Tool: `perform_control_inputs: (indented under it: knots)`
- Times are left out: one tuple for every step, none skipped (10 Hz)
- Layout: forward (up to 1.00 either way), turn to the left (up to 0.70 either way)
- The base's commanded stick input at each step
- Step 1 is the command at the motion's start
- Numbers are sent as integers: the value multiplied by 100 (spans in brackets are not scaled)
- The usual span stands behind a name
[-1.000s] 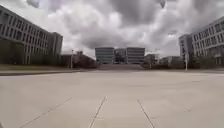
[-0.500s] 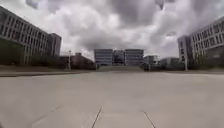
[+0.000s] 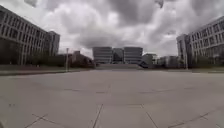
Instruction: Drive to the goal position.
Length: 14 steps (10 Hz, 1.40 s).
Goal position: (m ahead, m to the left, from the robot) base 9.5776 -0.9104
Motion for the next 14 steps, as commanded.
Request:
perform_control_inputs:
  knots:
    - [100, -8]
    - [100, -8]
    - [100, -8]
    - [100, -8]
    - [100, -8]
    - [100, -6]
    - [100, -6]
    - [100, -5]
    - [100, -5]
    - [94, -4]
    - [85, -3]
    - [85, -1]
    - [85, 0]
    - [85, 0]
